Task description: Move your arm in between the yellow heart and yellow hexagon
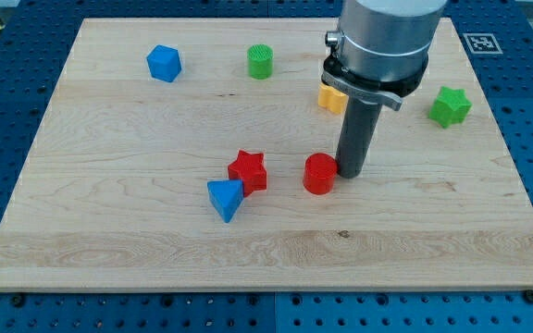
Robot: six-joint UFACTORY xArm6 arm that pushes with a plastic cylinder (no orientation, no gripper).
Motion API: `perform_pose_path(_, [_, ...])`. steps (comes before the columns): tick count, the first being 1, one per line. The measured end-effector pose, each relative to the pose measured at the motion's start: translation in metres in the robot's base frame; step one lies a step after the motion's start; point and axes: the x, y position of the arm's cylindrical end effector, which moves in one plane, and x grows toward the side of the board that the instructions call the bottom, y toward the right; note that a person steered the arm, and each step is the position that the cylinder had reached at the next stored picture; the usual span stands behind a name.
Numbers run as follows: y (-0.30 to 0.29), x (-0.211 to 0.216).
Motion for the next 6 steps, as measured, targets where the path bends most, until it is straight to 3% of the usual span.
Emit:
perform_pose_path(1, [0.005,-0.032])
perform_pose_path(3, [-0.067,-0.069])
perform_pose_path(4, [-0.066,-0.124])
perform_pose_path(5, [-0.009,-0.157])
perform_pose_path(6, [0.047,-0.144])
